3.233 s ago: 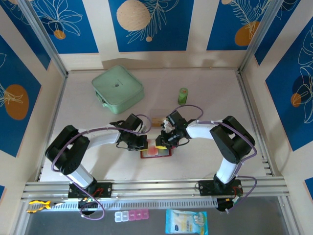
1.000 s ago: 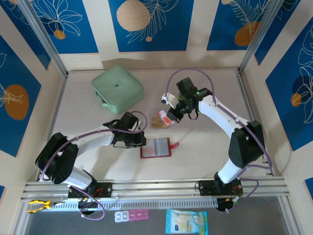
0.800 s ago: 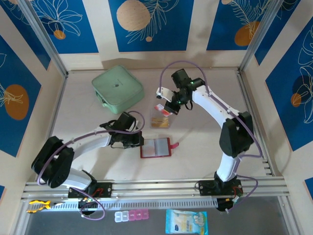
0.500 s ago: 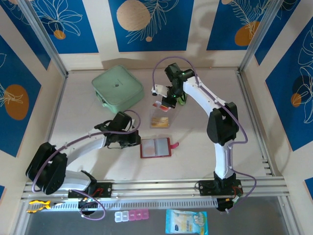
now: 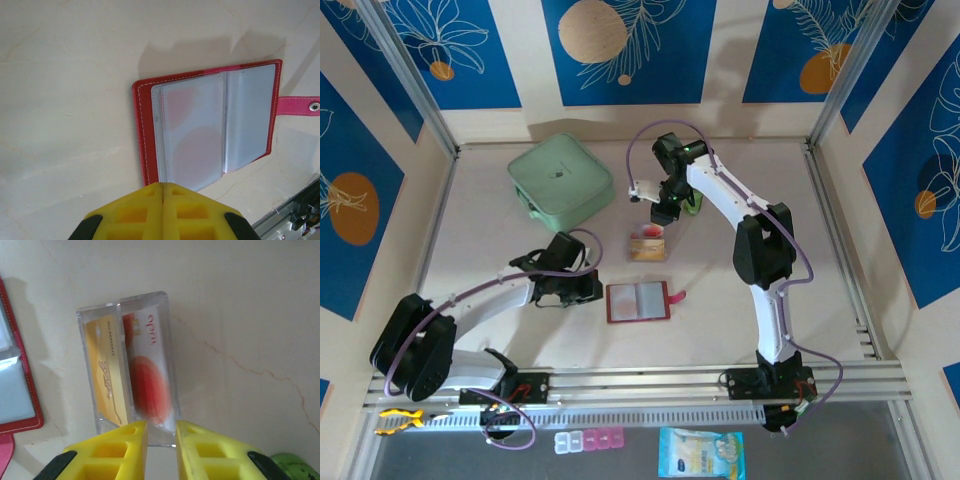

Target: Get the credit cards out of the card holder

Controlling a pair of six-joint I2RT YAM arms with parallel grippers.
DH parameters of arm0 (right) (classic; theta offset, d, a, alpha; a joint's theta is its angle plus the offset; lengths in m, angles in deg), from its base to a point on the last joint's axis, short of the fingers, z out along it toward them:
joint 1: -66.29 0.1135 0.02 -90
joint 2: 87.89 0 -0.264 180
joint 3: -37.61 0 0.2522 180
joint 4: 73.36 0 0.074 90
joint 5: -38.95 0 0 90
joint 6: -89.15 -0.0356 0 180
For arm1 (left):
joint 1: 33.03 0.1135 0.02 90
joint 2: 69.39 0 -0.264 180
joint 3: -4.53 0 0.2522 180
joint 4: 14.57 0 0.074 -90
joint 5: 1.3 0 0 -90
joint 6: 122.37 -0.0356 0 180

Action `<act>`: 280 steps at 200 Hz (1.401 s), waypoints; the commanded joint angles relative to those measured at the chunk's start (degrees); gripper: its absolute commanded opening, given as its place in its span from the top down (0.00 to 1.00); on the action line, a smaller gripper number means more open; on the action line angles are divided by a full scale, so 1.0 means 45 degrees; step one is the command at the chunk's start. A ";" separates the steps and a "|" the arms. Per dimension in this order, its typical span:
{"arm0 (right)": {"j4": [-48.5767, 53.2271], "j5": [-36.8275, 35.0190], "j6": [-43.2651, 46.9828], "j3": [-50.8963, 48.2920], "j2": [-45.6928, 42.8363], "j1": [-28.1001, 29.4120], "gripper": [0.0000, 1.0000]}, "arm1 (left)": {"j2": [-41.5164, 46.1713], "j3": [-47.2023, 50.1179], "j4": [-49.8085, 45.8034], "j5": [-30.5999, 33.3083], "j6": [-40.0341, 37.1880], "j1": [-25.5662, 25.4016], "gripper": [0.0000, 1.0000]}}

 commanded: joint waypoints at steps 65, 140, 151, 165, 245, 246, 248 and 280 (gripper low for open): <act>-0.2121 -0.0745 -0.1772 -0.0882 -0.0956 0.0141 0.78 | -0.0023 0.0043 0.0088 -0.0210 0.0021 0.0192 0.97; -0.5040 -0.0014 -0.7069 -0.4883 -0.4067 0.0756 0.81 | -0.0814 -0.0093 0.1064 -0.0743 0.0143 0.0192 0.98; -0.5715 0.0046 -0.8111 -0.5750 -0.4665 0.0884 0.81 | -0.0977 -0.0112 0.1193 -0.0840 0.0131 0.0189 0.98; -0.6450 0.0010 -0.9744 -0.6709 -0.5370 0.1055 0.80 | -0.1185 -0.0189 0.1225 -0.0931 0.0111 0.0176 0.98; -0.9111 0.0858 -1.6900 -1.1057 -0.7957 0.3100 0.90 | -0.1185 -0.0263 0.0967 -0.0777 -0.0076 0.0139 0.99; -0.9131 0.0860 -1.6954 -1.1078 -0.7967 0.3127 0.90 | -0.1197 -0.0276 0.0965 -0.0777 -0.0090 0.0139 0.99; -0.9175 0.0862 -1.7019 -1.1128 -0.8014 0.3196 0.90 | -0.1202 -0.0295 0.0954 -0.0777 -0.0111 0.0143 0.99; -0.8889 0.0428 -1.7833 -1.1431 -0.8432 0.4130 0.93 | -0.1164 -0.0756 0.0625 -0.0652 -0.0719 0.0152 1.00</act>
